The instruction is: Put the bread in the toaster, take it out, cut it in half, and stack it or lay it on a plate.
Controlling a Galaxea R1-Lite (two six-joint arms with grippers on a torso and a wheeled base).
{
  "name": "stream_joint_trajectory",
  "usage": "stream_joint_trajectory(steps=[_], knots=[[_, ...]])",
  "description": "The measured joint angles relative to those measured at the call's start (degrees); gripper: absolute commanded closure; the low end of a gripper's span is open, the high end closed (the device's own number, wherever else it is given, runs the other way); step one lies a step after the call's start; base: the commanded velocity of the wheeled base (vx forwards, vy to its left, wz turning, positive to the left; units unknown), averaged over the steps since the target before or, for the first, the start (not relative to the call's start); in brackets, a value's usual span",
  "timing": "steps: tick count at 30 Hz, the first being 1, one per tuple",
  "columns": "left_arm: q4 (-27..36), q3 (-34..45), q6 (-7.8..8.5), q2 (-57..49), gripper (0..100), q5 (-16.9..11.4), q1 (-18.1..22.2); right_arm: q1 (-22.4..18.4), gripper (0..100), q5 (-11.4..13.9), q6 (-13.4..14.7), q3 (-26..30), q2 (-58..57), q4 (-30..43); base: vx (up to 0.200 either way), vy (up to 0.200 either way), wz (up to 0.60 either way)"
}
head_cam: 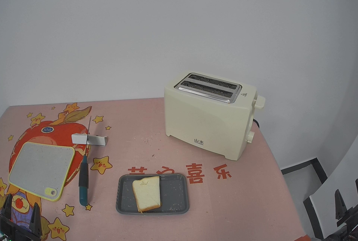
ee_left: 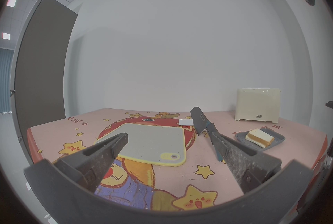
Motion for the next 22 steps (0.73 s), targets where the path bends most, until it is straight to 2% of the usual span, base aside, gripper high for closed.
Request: stream_joint_trajectory(steps=[22], knots=[[0.0,0.0,0.00,0.0,0,0.0,0.0,0.0,0,0.0,0.1,0.0,0.0,0.0,0.000,0.000,0.00]])
